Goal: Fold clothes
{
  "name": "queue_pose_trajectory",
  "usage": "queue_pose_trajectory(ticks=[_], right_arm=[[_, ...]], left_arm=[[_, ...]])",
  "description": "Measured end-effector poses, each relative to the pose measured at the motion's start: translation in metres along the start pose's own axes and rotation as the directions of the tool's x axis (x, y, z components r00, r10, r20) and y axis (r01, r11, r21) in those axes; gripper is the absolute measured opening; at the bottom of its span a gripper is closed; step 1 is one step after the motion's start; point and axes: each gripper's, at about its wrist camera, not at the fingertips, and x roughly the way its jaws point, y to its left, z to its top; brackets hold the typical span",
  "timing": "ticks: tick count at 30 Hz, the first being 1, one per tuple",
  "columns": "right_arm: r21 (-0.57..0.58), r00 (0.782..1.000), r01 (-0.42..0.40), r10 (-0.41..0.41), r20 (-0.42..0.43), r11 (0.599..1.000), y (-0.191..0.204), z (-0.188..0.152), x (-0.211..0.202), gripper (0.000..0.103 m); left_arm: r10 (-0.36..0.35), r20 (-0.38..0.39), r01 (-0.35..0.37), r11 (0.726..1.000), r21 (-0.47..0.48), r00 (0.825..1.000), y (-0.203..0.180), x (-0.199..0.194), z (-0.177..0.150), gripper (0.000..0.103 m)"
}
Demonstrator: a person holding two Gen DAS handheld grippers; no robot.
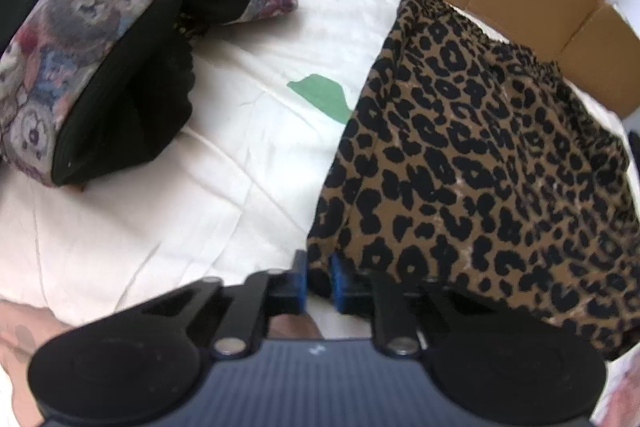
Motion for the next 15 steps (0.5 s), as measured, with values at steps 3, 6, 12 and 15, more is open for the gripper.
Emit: queue_pose_trajectory(ticks=[3,6,12,15], right_arm=[[-0.041,1.000,0.012,-0.012,0.011,0.999,0.003,0.004,-0.008,0.005],[-0.073,0.998,0.047,-0.044,0.039,0.996,0.004,0.012,-0.018,0.004],[-0.085,0.991,0.113,-0.107,0.080,0.990,-0.008,0.030,-0.030,0.004],[-0.097,0.986,0.147,-0.137,0.098,0.984,-0.012,0.037,-0.035,0.004]], left_arm=[[0.025,0.026,-0.026,0.999,0.032,0.999,-0.002,-0.012,0.006,0.006],[0.048,0.047,-0.050,0.998,0.032,0.998,0.000,-0.024,0.013,0.005],[0.112,0.096,-0.113,0.994,0.010,0.989,0.005,-0.038,0.028,0.005],[0.133,0.115,-0.134,0.991,-0.001,0.984,0.006,-0.041,0.034,0.005]])
